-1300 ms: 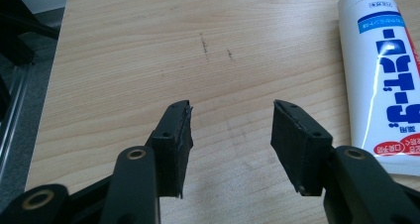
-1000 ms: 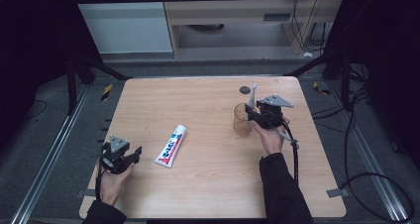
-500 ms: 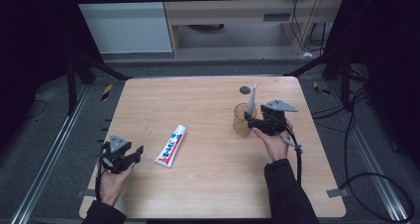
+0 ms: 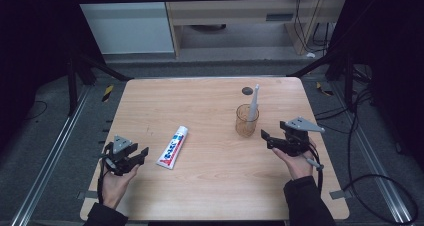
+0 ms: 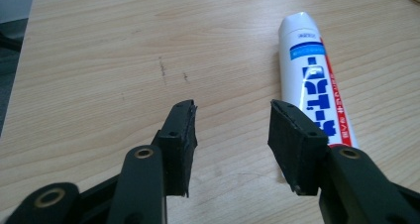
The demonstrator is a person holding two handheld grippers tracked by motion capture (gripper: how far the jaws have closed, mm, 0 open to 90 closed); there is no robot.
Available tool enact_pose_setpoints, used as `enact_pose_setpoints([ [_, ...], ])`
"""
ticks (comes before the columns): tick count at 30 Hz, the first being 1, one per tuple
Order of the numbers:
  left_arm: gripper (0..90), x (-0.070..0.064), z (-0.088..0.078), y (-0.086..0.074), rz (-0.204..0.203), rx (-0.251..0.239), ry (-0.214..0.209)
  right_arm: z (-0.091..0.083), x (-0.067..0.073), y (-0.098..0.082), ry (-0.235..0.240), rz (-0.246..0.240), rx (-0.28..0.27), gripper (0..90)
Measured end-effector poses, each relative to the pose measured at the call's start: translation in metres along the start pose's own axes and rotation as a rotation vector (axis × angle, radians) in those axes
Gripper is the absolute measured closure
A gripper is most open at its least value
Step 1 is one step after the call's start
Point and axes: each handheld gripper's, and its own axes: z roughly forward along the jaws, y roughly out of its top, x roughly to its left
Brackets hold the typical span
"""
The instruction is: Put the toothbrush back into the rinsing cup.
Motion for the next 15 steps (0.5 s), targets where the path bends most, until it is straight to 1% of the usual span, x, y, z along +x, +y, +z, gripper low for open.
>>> enact_pose_setpoints([
  [3,54.0,-0.003,-0.002,0.002,0.013,-0.002,-0.015,-0.007,-0.004,-0.010,-0.012,-0.006,0.025,19.7],
  [5,55.0,-0.005,-0.002,0.004,0.021,0.005,-0.027,-0.011,-0.007,-0.018,-0.016,0.007,0.033,19.5],
  [8,55.7,-0.008,-0.002,0.005,0.032,0.017,-0.041,-0.014,-0.010,-0.032,-0.023,0.010,0.067,19.3],
  [10,56.1,-0.010,-0.003,0.006,0.033,0.018,-0.044,-0.017,-0.011,-0.041,-0.023,0.008,0.089,19.3],
  [13,56.7,-0.011,-0.004,0.008,0.046,0.029,-0.051,-0.021,-0.013,-0.052,-0.041,-0.004,0.116,19.3],
  [15,56.6,-0.012,-0.003,0.008,0.045,0.036,-0.061,-0.023,-0.014,-0.057,-0.048,-0.009,0.131,19.3],
])
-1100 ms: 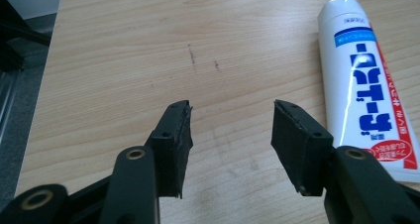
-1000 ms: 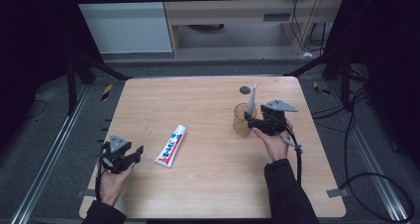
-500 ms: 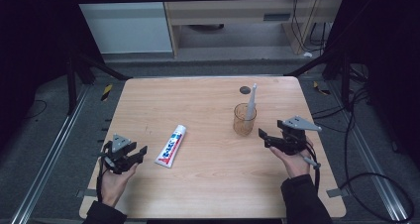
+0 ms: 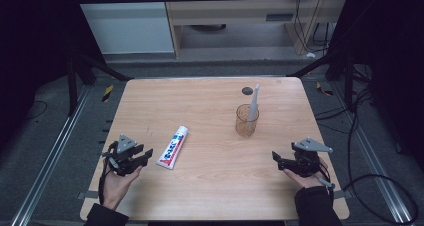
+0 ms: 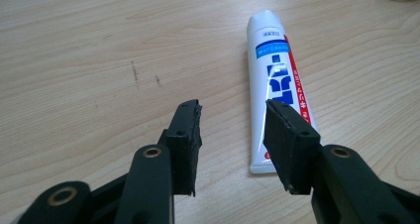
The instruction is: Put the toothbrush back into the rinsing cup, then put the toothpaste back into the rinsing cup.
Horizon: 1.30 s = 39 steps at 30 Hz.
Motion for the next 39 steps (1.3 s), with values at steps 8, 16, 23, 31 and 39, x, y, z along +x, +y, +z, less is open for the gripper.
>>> enact_pose_setpoints([
  [8,52.2,-0.013,0.012,0.012,0.047,0.030,-0.023,-0.001,0.004,-0.004,0.019,-0.010,0.012,19.2],
  [16,77.1,-0.011,0.034,0.014,0.086,0.126,-0.001,0.001,0.004,-0.009,0.025,-0.026,0.030,23.6],
  [23,88.8,-0.006,0.058,0.011,0.089,0.222,-0.013,0.003,0.004,-0.010,0.025,-0.025,0.037,25.7],
  [31,89.3,-0.015,0.067,0.002,0.127,0.297,-0.045,0.003,0.001,-0.011,0.023,-0.026,0.027,25.5],
  [39,89.3,-0.032,0.062,0.001,0.161,0.275,-0.105,0.002,-0.001,-0.012,0.020,-0.020,0.022,25.5],
])
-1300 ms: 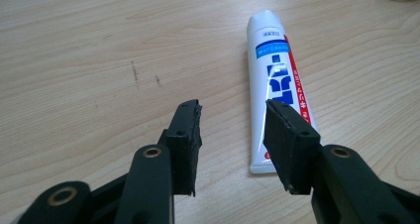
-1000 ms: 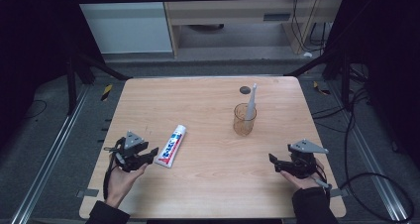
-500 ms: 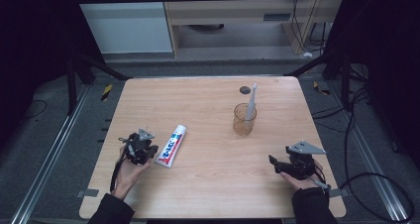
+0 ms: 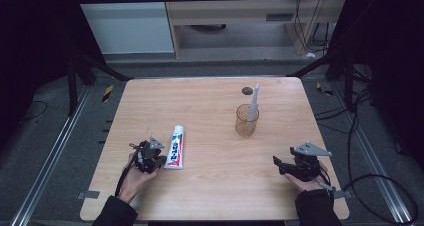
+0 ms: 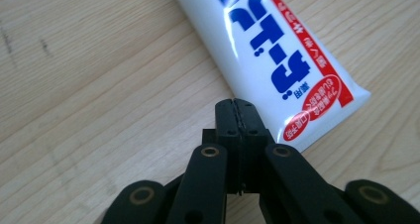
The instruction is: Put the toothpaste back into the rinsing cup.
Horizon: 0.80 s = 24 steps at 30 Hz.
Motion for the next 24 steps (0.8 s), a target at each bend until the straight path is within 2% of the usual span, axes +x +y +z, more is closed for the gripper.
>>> enact_pose_setpoints([
  [5,89.4,-0.007,0.004,0.006,-0.003,-0.016,-0.041,0.001,-0.001,0.000,-0.001,0.004,0.004,25.4],
  [12,89.3,-0.022,0.011,0.016,0.043,-0.047,-0.066,0.002,-0.005,-0.001,-0.008,0.012,0.004,25.4],
  [21,89.4,-0.035,0.024,0.037,0.087,-0.072,-0.062,0.004,-0.004,0.001,-0.013,0.005,0.003,25.4],
  [23,89.3,-0.038,0.029,0.040,0.088,-0.072,-0.065,0.004,-0.003,0.001,-0.010,0.013,0.006,25.4],
  [24,89.4,-0.040,0.032,0.042,0.101,-0.063,-0.060,0.004,-0.003,0.001,-0.008,0.014,0.006,25.4],
])
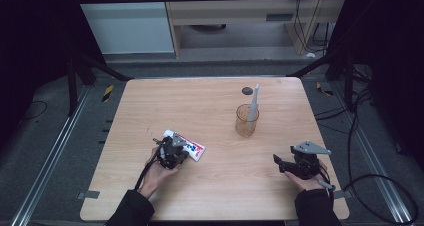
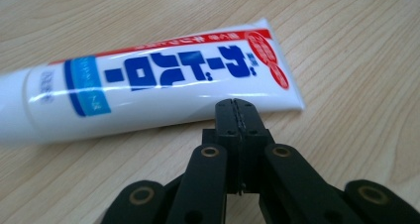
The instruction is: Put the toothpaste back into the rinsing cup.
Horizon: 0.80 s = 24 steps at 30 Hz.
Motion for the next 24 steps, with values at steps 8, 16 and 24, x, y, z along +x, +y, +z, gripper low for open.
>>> enact_pose_setpoints([
  [8,89.3,-0.008,0.015,0.017,0.031,-0.026,0.014,0.001,-0.001,-0.001,-0.006,-0.011,-0.001,25.4],
  [16,89.3,-0.004,0.021,0.019,0.015,-0.058,0.023,0.002,-0.001,-0.001,-0.007,-0.012,0.002,25.4],
  [24,89.3,0.001,0.009,0.018,0.004,-0.081,0.018,0.002,0.000,-0.002,-0.008,-0.008,0.006,25.5],
])
